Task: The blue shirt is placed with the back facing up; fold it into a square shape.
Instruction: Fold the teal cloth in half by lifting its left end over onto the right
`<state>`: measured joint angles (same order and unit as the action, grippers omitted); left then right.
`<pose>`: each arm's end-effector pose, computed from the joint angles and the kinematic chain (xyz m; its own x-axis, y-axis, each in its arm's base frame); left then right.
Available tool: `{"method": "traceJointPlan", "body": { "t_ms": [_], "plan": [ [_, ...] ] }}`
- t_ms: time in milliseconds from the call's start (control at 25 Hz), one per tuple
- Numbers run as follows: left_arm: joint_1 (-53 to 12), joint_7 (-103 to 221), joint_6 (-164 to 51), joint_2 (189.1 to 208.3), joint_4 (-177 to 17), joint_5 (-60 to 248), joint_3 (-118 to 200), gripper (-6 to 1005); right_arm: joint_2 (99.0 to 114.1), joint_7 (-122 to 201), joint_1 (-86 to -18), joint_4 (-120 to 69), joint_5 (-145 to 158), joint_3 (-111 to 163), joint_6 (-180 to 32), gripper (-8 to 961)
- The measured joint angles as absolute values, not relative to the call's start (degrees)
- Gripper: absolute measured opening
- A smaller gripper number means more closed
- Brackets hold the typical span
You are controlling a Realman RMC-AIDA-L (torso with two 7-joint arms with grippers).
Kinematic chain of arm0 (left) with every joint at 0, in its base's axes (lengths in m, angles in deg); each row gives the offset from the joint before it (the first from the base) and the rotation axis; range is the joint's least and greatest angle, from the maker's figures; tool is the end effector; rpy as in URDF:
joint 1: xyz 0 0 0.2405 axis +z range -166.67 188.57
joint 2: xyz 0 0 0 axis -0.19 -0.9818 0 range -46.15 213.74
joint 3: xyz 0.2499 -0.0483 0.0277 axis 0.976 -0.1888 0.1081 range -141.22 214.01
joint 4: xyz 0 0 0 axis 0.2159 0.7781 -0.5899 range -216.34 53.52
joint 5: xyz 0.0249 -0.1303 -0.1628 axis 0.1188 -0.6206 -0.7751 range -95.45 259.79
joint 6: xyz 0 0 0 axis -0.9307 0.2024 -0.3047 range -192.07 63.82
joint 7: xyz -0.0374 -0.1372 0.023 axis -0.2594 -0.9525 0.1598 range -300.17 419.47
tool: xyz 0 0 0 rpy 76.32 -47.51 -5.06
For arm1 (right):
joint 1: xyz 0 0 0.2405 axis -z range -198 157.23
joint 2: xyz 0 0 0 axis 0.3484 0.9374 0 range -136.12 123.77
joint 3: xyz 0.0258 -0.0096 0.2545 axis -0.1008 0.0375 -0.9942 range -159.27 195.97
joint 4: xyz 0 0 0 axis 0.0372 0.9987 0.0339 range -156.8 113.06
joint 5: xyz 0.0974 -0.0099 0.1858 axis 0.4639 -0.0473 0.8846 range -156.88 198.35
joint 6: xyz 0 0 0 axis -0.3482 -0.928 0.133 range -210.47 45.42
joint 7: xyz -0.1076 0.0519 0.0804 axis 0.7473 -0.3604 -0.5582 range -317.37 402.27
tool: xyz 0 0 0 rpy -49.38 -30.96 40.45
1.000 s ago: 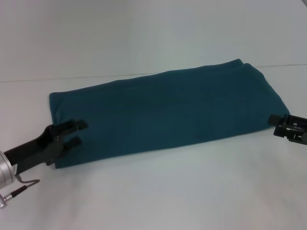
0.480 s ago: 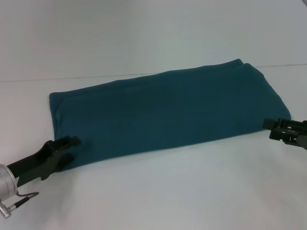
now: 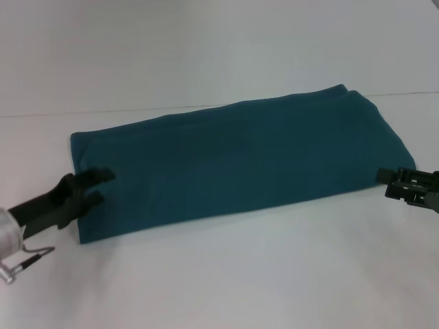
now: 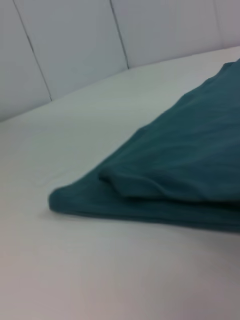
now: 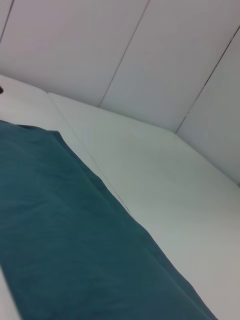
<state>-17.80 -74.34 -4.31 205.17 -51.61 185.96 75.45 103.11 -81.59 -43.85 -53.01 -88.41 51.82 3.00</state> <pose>-0.3120 0.3608 -0.0171 -0.2600 0.6963 0.6690 0.9542 0.0790 0.2886 0.3415 0.3161 0.0732 0.0260 -0.7819 -0.6228 -0.9615 -0.1902 0.1986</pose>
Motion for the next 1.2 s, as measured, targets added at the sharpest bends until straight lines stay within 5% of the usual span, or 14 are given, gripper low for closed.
{"method": "traceJointPlan", "body": {
  "t_ms": [800, 1200],
  "plan": [
    [-20.9, -71.6, -13.1, 205.4, -50.1, 187.5, 81.4, 650, 103.16, -81.5, -43.7, -53.0, -88.2, 51.6, 2.0, 760],
    [-21.8, -68.6, 0.2, 202.68, -35.6, 202.0, 81.6, 695, 102.83, -81.5, -44.0, -53.1, -88.4, 51.4, 1.9, 761]
  ]
}}
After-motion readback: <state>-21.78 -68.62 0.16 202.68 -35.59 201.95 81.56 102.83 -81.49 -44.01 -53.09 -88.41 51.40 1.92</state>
